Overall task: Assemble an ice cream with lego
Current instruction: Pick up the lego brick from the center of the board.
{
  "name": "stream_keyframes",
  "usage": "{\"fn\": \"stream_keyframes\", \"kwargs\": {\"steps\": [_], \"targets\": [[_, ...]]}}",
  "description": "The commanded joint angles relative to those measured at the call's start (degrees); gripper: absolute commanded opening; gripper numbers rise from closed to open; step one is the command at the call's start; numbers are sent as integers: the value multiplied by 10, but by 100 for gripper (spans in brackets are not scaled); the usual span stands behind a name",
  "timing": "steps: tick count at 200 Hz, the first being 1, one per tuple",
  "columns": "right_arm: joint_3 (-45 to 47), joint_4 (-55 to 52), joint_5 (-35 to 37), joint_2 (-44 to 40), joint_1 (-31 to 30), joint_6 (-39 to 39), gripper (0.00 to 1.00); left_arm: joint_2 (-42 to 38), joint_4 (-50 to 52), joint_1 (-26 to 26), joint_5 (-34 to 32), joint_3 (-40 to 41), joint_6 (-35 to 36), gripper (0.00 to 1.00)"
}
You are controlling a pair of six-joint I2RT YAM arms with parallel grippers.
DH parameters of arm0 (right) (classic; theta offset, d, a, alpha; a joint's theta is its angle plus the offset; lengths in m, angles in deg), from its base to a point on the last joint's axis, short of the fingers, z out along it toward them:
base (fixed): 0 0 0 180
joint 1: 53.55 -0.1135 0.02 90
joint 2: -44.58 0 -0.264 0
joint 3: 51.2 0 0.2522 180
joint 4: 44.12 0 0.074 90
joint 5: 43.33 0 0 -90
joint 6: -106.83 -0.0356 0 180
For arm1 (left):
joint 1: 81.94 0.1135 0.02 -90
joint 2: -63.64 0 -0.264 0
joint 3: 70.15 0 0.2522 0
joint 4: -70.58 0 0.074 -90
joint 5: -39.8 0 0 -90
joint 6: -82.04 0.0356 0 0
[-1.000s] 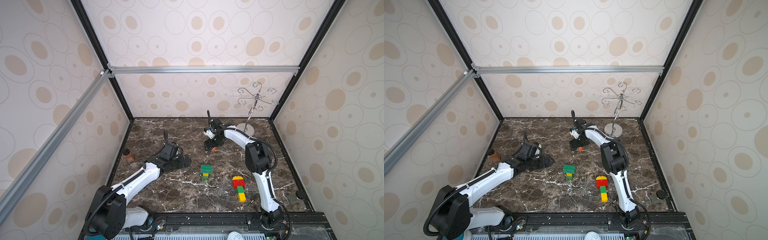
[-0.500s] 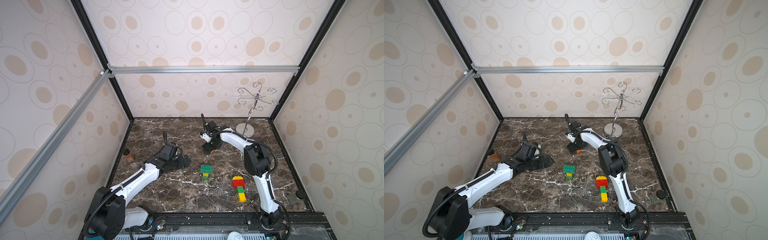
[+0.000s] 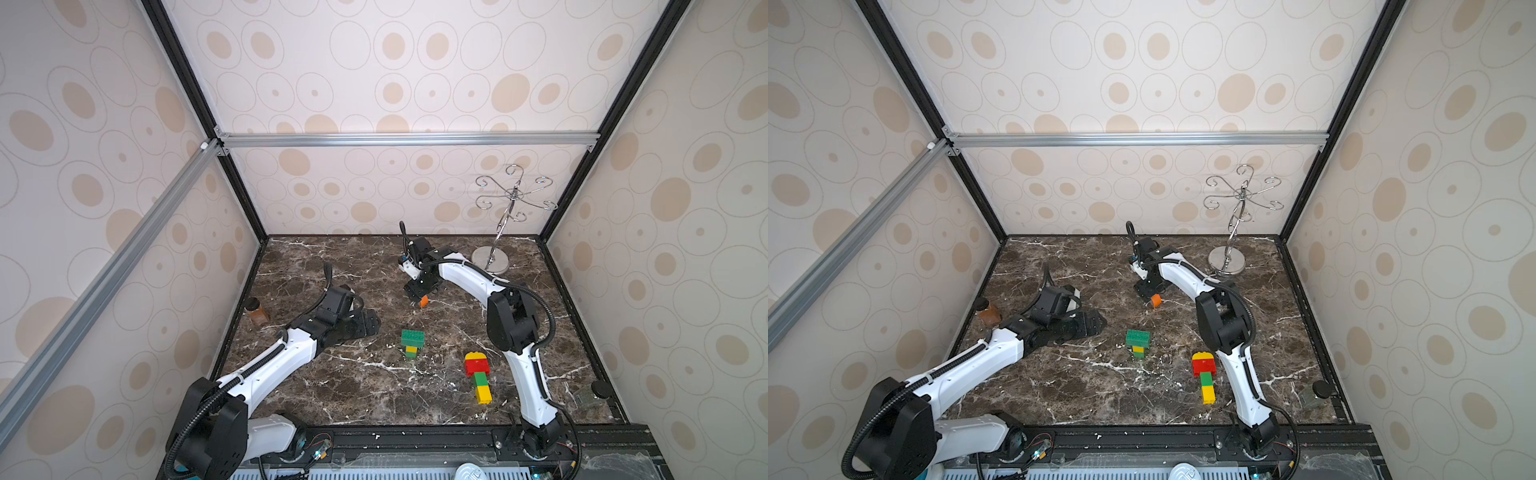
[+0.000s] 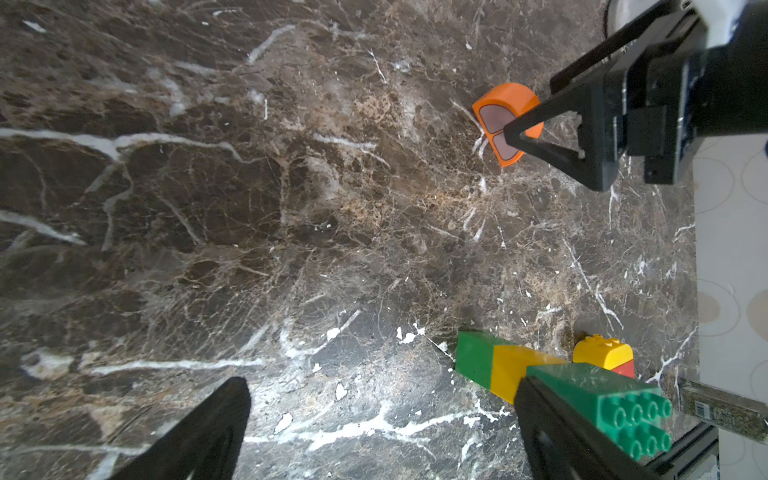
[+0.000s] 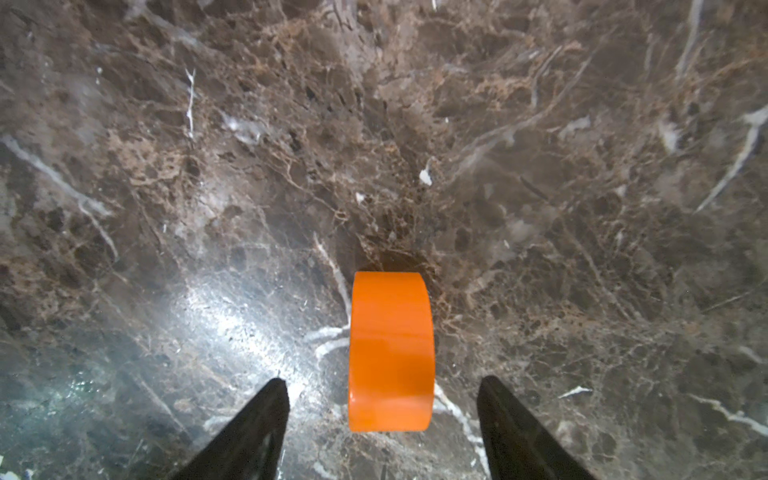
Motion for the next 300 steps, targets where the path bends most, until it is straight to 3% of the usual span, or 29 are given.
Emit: {"fn": "stream_keyframes", "kwargs": {"steps": [1, 200, 245, 281, 300], "targets": [[-17, -25, 1, 19, -2, 13, 72, -11, 11, 6, -7, 0, -2, 100], [-33, -30, -1, 38, -2, 1, 48, -17, 19, 7, -6, 0, -6, 100], [-35, -38, 3, 42, -2, 1, 35, -18, 19, 7, -6, 0, -6, 100], [-38, -52, 12, 34, -2, 10, 8, -19, 13, 8, -6, 6, -6, 100], [-32, -57, 21, 12, -2, 20, 0, -19, 5, 8, -7, 13, -5, 100]]}}
